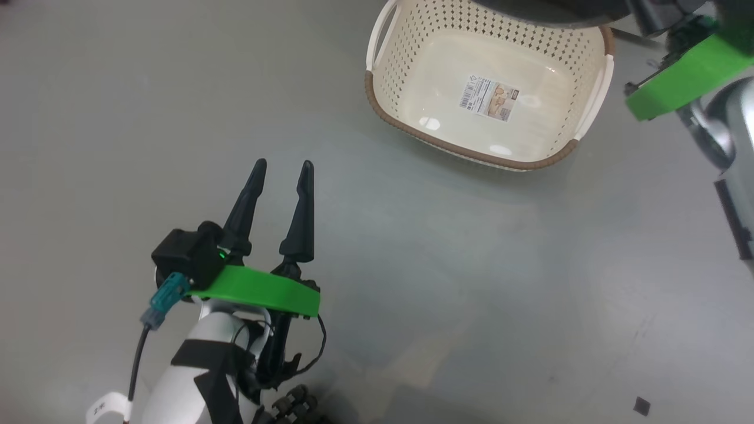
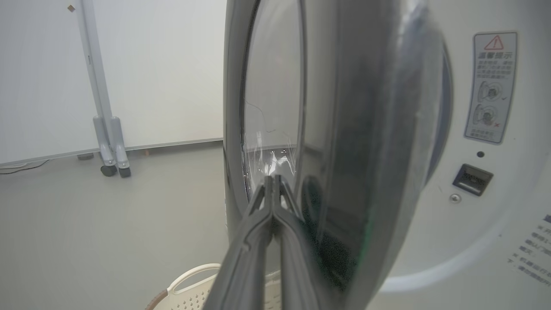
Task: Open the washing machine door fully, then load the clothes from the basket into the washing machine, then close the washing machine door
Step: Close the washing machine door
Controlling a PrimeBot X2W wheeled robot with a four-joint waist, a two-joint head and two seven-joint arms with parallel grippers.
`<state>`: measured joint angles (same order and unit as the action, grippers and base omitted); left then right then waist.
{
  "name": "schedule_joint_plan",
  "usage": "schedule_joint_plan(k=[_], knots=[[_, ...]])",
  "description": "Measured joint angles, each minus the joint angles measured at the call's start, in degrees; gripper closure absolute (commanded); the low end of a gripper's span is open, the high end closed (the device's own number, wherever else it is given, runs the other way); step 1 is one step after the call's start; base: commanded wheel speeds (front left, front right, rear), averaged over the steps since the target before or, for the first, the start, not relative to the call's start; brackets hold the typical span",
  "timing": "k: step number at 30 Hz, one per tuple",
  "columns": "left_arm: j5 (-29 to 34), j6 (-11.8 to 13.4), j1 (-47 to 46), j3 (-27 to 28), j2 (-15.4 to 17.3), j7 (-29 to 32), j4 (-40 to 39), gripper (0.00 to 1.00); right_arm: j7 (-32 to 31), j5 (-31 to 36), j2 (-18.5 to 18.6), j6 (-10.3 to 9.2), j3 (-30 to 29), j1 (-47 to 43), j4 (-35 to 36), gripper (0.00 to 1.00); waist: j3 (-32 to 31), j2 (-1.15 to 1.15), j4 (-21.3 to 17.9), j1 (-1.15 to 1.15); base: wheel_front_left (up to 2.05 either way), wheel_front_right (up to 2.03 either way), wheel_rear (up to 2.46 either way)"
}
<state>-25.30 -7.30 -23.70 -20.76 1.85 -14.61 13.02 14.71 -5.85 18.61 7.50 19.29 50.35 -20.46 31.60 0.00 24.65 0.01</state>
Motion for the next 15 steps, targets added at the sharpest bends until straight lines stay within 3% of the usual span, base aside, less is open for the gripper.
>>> schedule_joint_plan(k=[15], knots=[[-3.19,0.00,-1.55,-1.80,-0.20,0.00,-0.67,0.00,0.00,3.89,6.31,0.00,-1.74,11.93,-6.33,1.00,4.67,0.00,2.80,0.00,0.00,0.00,0.00]])
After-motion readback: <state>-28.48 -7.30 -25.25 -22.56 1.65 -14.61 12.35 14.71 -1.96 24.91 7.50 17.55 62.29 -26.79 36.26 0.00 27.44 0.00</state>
